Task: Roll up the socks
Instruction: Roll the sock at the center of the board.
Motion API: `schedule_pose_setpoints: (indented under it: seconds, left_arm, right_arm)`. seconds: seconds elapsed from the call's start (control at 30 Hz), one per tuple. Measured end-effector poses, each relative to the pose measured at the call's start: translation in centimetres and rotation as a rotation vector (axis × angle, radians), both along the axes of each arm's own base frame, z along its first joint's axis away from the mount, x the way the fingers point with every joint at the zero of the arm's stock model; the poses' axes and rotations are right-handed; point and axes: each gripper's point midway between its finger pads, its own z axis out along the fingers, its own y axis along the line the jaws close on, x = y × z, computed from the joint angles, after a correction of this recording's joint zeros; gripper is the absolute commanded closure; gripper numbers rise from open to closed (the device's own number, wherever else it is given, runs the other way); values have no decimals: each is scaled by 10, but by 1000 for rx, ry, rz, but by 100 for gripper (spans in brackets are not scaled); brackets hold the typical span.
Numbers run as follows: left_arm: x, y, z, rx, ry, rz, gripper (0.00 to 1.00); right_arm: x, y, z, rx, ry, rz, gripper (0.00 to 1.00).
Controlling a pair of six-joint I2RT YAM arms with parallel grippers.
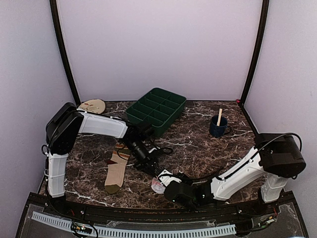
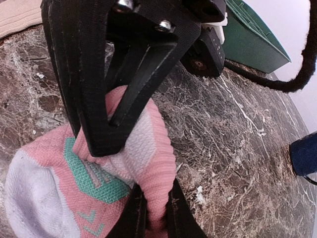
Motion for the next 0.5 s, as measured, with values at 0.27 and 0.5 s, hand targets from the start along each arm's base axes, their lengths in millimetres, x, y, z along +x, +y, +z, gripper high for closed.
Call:
schedule_pose_setpoints:
  seconds: [0.27, 0.5]
  left_arm:
    - [-1, -5, -1, -7, -25, -10, 100]
    - [-2, -10, -13, -3, -171, -71, 100]
  right_arm:
    - [-1, -4, -3, 12, 9, -14, 100]
    - [-2, -9, -7, 30, 42, -34, 96]
